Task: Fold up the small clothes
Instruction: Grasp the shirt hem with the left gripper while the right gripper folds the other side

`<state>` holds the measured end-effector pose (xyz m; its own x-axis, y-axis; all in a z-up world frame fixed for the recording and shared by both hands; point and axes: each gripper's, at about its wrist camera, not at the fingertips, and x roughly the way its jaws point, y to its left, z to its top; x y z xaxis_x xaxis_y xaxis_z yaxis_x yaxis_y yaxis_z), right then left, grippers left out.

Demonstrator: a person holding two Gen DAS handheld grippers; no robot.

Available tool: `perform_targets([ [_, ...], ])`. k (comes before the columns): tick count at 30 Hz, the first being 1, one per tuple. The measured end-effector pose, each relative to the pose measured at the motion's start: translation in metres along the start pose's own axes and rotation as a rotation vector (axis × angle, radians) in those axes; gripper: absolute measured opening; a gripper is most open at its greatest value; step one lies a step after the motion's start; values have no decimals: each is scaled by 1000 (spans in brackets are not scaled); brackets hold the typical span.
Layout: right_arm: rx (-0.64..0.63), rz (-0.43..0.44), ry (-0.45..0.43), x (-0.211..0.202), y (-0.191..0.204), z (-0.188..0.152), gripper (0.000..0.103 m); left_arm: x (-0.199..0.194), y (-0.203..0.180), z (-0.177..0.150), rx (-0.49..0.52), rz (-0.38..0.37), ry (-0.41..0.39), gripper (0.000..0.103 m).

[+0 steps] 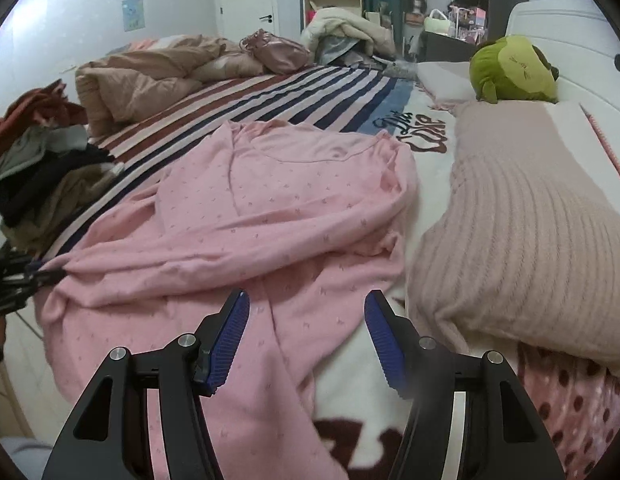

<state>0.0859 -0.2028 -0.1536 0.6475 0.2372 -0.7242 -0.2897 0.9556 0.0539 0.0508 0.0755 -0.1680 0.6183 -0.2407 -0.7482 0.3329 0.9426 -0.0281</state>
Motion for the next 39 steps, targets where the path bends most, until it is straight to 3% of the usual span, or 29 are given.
perform_targets([
  [1,-4,4,3,-3,1,-4,56,-3,2,-2,-6,-10,-9,24],
  [2,-4,6,5,-6,1,-8,56,-6,4,-3,-14,-19,-18,33],
  [3,0,12,6,-9,1,-12,56,-12,8,-4,-30,-33,-35,52],
  [5,29,36,10,-16,-5,-21,56,-24,15,-9,-68,-74,-73,72],
  [9,77,92,20,-32,-21,-45,61,-36,25,-23,-124,-171,-79,79],
  [14,225,299,76,-33,-41,-95,62,-8,27,-37,-184,-212,-29,80],
  [18,228,414,73,-25,-34,-112,64,9,16,-35,-214,-270,-46,80],
  [22,181,454,62,-7,-14,-102,63,27,-1,-18,-215,-300,-35,67],
  [24,164,441,54,1,-5,-93,56,35,-10,-11,-208,-286,-31,54],
  [25,164,434,55,6,-1,-88,47,36,-13,-8,-208,-281,-31,50],
  [27,161,428,59,14,4,-83,27,38,-17,-5,-210,-287,-28,24],
  [28,164,443,63,18,5,-80,14,39,-16,-3,-219,-302,-24,17],
  [29,183,474,69,21,4,-77,11,39,-14,-1,-230,-320,-19,13],
  [32,239,539,20,15,-3,-67,9,24,-14,7,-222,-311,-61,11],
  [39,265,594,-188,-48,-9,-35,7,-57,-18,40,-179,-350,-270,11],
])
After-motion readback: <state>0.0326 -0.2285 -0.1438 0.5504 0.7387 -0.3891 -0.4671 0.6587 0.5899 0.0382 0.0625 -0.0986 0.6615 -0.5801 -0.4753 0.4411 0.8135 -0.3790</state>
